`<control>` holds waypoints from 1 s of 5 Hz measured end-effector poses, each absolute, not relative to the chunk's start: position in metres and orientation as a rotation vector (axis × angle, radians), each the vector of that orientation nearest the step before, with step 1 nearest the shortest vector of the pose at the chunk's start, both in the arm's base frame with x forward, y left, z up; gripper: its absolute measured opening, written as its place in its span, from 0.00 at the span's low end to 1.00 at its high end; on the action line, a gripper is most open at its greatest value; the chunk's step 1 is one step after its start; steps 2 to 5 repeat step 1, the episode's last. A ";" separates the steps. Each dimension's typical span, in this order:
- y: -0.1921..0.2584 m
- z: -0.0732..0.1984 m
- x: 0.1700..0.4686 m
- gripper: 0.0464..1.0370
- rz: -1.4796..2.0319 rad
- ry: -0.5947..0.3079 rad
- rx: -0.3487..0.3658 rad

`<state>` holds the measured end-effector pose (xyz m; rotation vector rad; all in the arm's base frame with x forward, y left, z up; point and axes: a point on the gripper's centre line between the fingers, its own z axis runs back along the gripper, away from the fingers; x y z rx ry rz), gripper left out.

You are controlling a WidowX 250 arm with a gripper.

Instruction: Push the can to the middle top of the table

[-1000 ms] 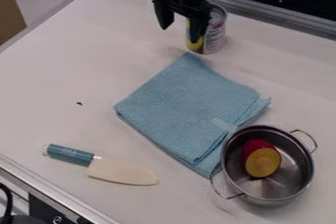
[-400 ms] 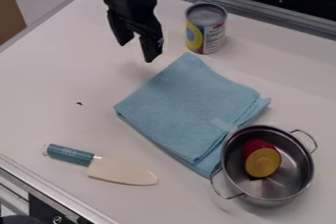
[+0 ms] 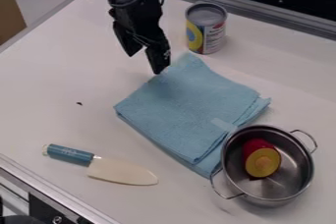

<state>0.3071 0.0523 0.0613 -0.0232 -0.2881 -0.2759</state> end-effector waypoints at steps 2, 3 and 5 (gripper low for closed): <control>0.030 0.065 0.288 0.96 -0.311 -0.267 -0.052; 0.030 0.065 0.288 0.96 -0.311 -0.267 -0.052; 0.030 0.065 0.288 0.96 -0.311 -0.267 -0.052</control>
